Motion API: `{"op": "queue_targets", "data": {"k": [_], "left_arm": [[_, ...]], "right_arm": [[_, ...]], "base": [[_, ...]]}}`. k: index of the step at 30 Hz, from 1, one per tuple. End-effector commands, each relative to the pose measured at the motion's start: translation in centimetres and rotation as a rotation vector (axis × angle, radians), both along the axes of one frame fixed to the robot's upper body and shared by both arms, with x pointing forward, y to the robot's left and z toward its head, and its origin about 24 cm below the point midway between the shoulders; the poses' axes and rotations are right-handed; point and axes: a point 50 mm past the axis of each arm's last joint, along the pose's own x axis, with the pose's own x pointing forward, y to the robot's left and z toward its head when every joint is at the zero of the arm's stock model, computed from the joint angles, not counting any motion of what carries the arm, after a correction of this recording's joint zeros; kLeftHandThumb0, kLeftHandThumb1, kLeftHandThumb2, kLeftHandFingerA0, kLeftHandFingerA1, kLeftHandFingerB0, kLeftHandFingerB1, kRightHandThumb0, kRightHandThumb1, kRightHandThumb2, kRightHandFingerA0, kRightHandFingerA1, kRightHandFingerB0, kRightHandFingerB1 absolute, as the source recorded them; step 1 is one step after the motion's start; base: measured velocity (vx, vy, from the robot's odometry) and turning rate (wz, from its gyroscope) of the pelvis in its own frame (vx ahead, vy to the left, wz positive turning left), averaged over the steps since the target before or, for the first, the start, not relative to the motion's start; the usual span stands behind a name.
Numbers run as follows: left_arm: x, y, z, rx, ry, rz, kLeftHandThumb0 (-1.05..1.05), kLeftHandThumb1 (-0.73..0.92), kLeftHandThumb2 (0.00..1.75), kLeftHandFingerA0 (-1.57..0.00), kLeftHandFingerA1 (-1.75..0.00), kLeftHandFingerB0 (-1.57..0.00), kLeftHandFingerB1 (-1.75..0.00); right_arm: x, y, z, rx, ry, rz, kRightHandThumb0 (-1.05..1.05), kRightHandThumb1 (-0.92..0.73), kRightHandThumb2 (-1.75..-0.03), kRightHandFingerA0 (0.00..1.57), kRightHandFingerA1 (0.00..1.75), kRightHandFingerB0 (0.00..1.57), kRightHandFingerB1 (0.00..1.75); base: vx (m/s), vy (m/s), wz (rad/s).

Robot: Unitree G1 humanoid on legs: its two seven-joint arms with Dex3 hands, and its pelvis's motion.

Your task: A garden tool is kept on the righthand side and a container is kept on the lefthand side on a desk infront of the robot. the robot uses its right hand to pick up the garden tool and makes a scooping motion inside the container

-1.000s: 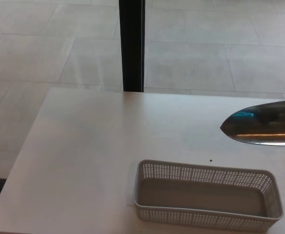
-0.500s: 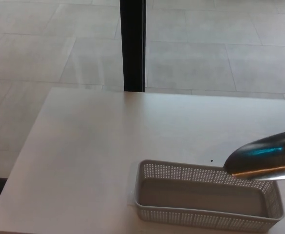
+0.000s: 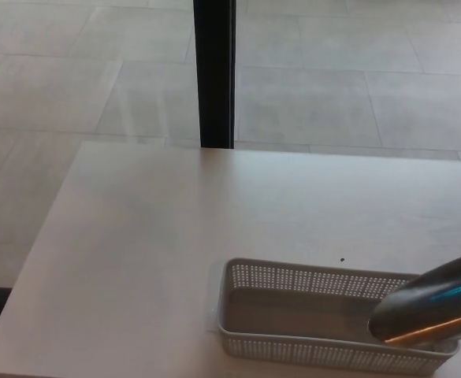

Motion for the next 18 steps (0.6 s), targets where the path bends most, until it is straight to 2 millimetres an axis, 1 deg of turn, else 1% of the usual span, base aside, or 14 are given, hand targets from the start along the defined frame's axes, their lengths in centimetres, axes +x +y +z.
{"op": "queue_targets", "data": {"k": [1, 3, 4, 6, 7, 8, 10, 11, 12, 14, 15, 16, 17, 18], "left_arm": [[-0.2, 0.7, 0.6, 0.001, 0.0, 0.018, -0.63, -0.07, 1.55, -0.94, -1.23, -0.85, -1.15], [-0.1, 0.6, 0.5, 0.0, -0.002, 0.014, -0.63, -0.07, 1.55, -0.94, -1.23, -0.85, -1.15], [-0.2, 0.6, 0.5, 0.017, 0.024, -0.022, -0.64, -0.02, 1.47, -1.0, -1.19, -0.88, -1.12], [-0.4, 0.5, 0.4, 0.024, 0.033, -0.015, -0.68, -0.03, 1.48, -1.07, -1.25, -0.86, -1.12], [-0.8, 0.4, 0.2, 0.009, 0.039, -0.015, -0.68, -0.03, 1.48, -1.07, -1.25, -0.86, -1.12], [-0.8, 0.4, 0.1, 0.004, 0.032, 0.004, -0.66, -0.09, 1.57, -0.87, -1.18, -0.78, -1.12], [-0.9, 0.4, 0.1, -0.001, 0.029, 0.012, -0.66, -0.09, 1.57, -0.87, -1.18, -0.78, -1.12], [-1.0, 0.3, 0.0, 0.0, 0.029, 0.014, -0.59, -0.07, 1.5, -0.89, -1.16, -0.81, -1.1], [-1.0, 0.3, 0.0, 0.006, 0.036, 0.014, -0.62, -0.04, 1.47, -1.0, -1.2, -0.87, -1.11], [-1.1, 0.3, -0.1, 0.002, 0.037, 0.011, -0.7, -0.02, 1.51, -1.02, -1.21, -0.85, -1.11], [-1.1, 0.2, -0.1, -0.001, 0.035, 0.015, -0.71, -0.03, 1.53, -1.01, -1.22, -0.84, -1.12], [-1.0, 0.3, -0.1, -0.003, 0.029, 0.024, -0.63, -0.05, 1.5, -0.91, -1.17, -0.79, -1.1], [-1.0, 0.3, 0.0, -0.005, 0.023, 0.026, -0.63, -0.05, 1.5, -0.91, -1.17, -0.79, -1.1], [-1.0, 0.3, 0.0, -0.004, 0.026, 0.024, -0.62, -0.06, 1.51, -0.93, -1.18, -0.82, -1.11]], "right_arm": [[0.1, 0.1, -0.4, -0.05, -0.011, 0.005, -0.23, -0.61, -0.71, 0.89, 1.51, 0.91, 0.79], [0.2, 0.1, -0.4, -0.051, -0.017, 0.011, -0.23, -0.61, -0.71, 0.89, 1.51, 0.91, 0.79], [0.4, 0.4, -0.3, -0.075, -0.003, -0.001, -0.25, -0.66, -0.66, 0.84, 1.54, 0.87, 0.89], [0.6, 0.8, -0.5, -0.111, 0.008, -0.009, -0.23, -0.64, -0.66, 0.85, 1.5, 0.9, 0.73], [0.6, 1.0, -0.7, -0.119, 0.015, -0.007, -0.23, -0.64, -0.66, 0.85, 1.5, 0.9, 0.73], [0.8, 1.3, -0.8, -0.125, 0.02, -0.009, -0.24, -0.66, -0.63, 0.88, 1.39, 0.85, 0.65], [0.8, 1.5, -0.8, -0.131, 0.022, -0.012, -0.24, -0.66, -0.63, 0.88, 1.39, 0.85, 0.65], [0.9, 1.6, -1.0, -0.134, 0.027, -0.014, -0.24, -0.65, -0.64, 0.89, 1.36, 0.83, 0.59], [1.1, 1.9, -1.1, -0.152, 0.036, -0.025, -0.29, -0.69, -0.65, 0.87, 1.36, 0.82, 0.63], [1.5, 2.3, -1.3, -0.183, 0.041, -0.044, -0.33, -0.7, -0.69, 0.85, 1.43, 0.81, 0.7], [1.5, 2.3, -1.3, -0.187, 0.039, -0.047, -0.33, -0.7, -0.7, 0.86, 1.42, 0.81, 0.74], [1.7, 2.5, -1.5, -0.197, 0.036, -0.051, -0.37, -0.72, -0.71, 0.85, 1.43, 0.78, 0.78], [1.8, 2.7, -1.7, -0.211, 0.036, -0.06, -0.37, -0.72, -0.71, 0.85, 1.43, 0.78, 0.78], [2.0, 3.0, -1.8, -0.238, 0.059, -0.071, -0.37, -0.73, -0.72, 0.84, 1.55, 0.77, 0.78]], "base": [[0.0, 0.0, 0.0], [0.0, 0.0, 0.0], [0.0, 0.0, 0.0], [0.0, 0.0, 0.0], [0.0, 0.0, 0.0], [0.0, 0.0, 0.0], [0.0, 0.0, 0.0], [0.0, 0.0, 0.0], [0.0, 0.0, 0.0], [0.0, 0.0, 0.0], [0.0, 0.0, 0.0], [0.0, 0.0, 0.0], [0.0, 0.0, 0.0], [0.0, 0.0, 0.0]]}}
